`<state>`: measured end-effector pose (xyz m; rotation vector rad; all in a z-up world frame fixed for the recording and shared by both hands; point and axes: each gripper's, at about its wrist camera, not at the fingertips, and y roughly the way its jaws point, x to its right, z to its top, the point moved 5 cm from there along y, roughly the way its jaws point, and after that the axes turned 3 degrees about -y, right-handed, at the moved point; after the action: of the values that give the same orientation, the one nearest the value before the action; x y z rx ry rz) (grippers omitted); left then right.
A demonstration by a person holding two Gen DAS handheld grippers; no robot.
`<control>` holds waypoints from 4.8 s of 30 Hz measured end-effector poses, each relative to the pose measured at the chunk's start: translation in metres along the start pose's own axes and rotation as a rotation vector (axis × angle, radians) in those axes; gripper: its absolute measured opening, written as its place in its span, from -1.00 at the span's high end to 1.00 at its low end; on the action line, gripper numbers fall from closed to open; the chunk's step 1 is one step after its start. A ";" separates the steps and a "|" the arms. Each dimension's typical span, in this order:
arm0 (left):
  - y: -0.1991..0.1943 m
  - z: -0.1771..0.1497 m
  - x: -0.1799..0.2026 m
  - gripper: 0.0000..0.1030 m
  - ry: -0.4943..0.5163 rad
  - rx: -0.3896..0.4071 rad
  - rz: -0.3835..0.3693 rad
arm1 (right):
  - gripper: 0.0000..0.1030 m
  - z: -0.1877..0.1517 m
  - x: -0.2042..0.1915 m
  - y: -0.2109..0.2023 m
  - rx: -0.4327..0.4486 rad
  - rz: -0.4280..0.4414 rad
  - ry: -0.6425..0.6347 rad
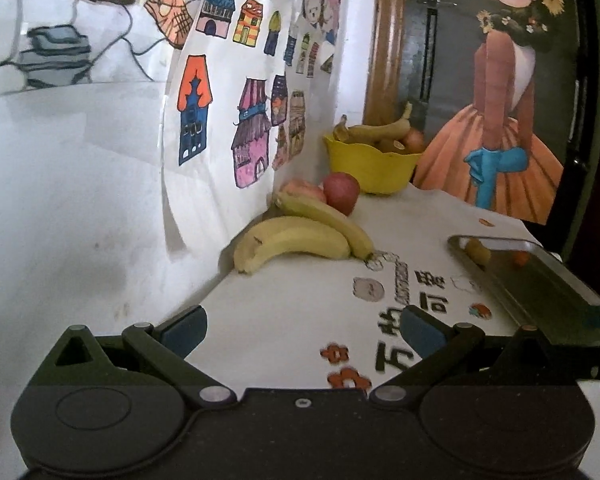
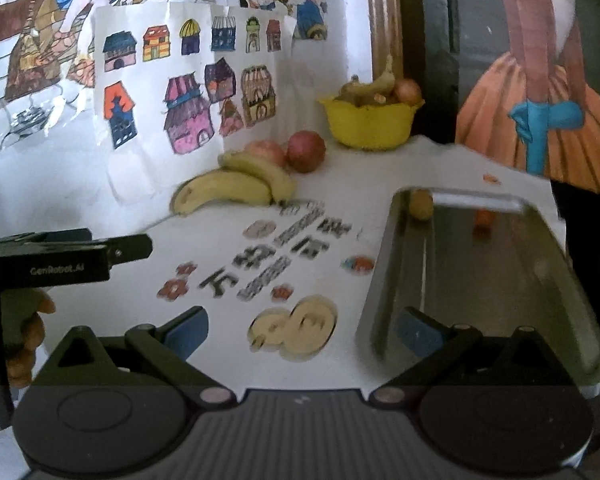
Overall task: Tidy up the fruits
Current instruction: 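Withdraw both tools from the tray back toward the bananas, then grasp a banana with the right tool while the left tool grasps another banana, then carry both bananas over the metal tray and lower them in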
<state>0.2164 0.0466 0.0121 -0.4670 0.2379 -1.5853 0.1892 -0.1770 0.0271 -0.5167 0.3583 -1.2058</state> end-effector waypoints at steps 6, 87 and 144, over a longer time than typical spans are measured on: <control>0.024 0.018 0.007 -0.99 0.025 0.047 -0.006 | -1.00 0.040 0.017 0.034 0.045 -0.001 -0.070; 0.156 0.049 0.023 -0.47 0.431 -0.256 -0.045 | 0.30 0.098 0.056 0.201 -0.264 0.234 0.061; 0.099 0.009 0.022 0.27 0.130 -0.274 -0.098 | 0.26 0.044 -0.011 0.133 -0.101 0.114 -0.171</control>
<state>0.3089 0.0181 -0.0191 -0.5950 0.5432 -1.6886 0.3134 -0.1230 -0.0104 -0.6737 0.2996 -1.0291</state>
